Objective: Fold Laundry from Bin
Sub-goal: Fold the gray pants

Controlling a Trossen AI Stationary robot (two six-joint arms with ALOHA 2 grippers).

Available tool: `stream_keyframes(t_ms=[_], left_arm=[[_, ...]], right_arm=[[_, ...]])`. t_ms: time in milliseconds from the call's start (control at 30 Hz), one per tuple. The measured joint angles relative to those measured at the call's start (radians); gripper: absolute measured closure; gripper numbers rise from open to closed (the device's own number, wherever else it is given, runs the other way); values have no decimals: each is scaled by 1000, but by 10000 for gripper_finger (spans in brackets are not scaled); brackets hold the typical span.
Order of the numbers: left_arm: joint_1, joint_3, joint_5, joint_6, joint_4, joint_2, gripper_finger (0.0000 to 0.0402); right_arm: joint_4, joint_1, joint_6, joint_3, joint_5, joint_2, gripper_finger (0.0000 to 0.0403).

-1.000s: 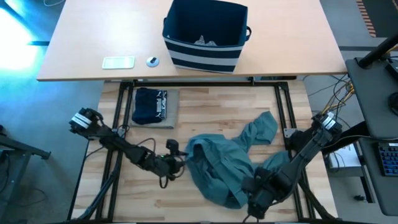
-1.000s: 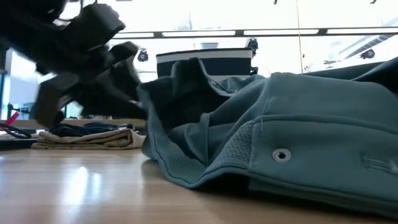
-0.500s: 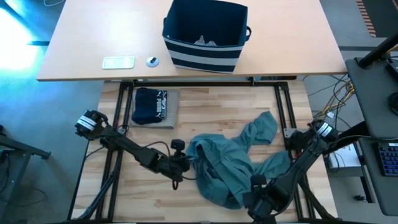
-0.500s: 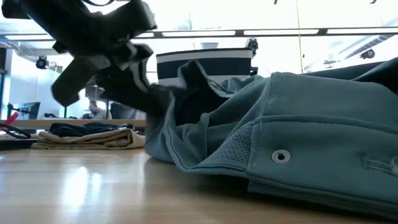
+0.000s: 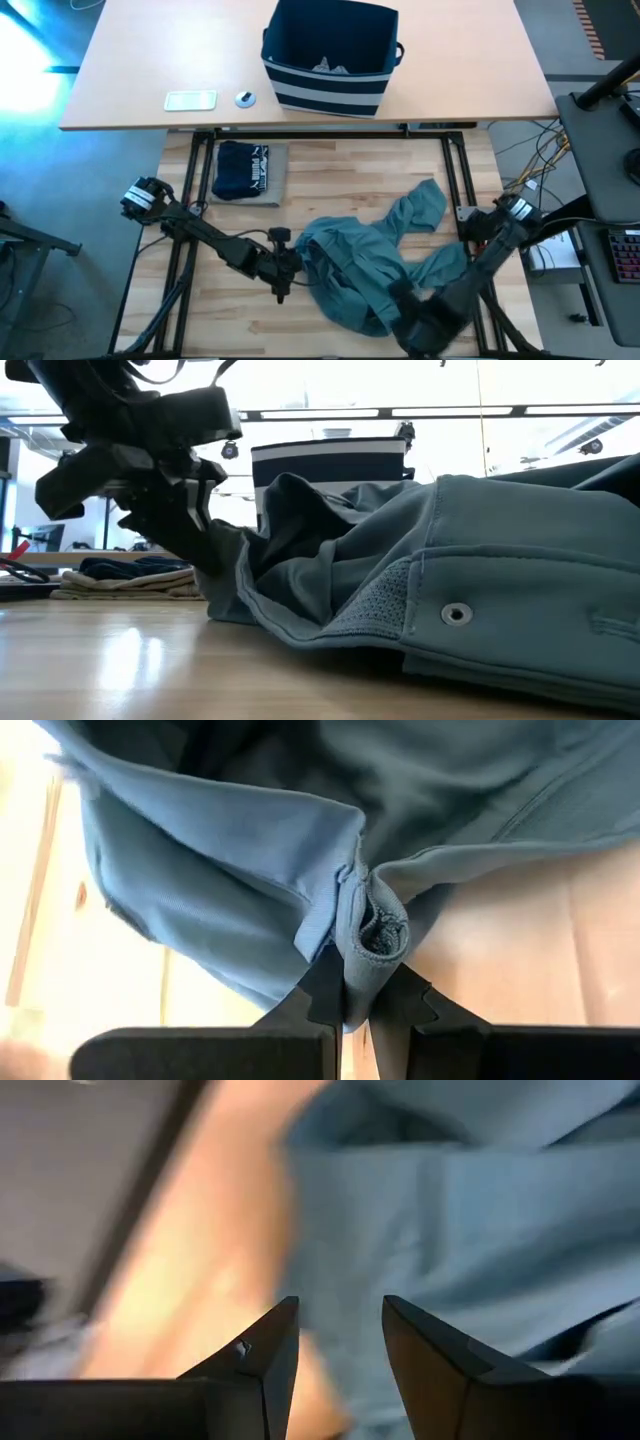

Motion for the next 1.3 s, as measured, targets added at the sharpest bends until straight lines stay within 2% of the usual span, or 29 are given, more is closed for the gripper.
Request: stream_keyframes(t_ms=[100,233,400,500,567,667,733,800,867,1000,1167,1300], left_arm=[[0,5,2,-29,-39,0,395],[3,6,2,-35,-58,-4,395],[14,6,17,-40,-81,-11,394],[27,5,39,-40,-81,-11,394],[32,5,44,-40,-79,-12,394],[33,5,45,-42,-77,-12,394],[34,5,53,-43,-78,-12,394],[34,5,53,-40,-79,-11,394],[36,4,54,-38,-78,-11,394],[38,4,55,-38,-77,-11,394],[38,4,54,-50,-83,-12,394],[38,3,42,-56,-90,-30,394]], right_arm=[[-7,-36,-75,9,35,17,261],[-70,-48,-57,39,34,7,261],[-64,-5,-51,31,-60,-9,258],[22,43,-61,-23,-70,17,233],[39,52,-54,-49,-11,38,205],[36,49,54,-43,108,61,165],[42,50,115,-26,120,65,146],[62,53,120,-19,123,65,133],[59,54,115,-25,168,69,128],[91,50,140,-60,279,109,139],[244,50,141,-105,200,133,170],[239,49,220,-114,245,132,225]])
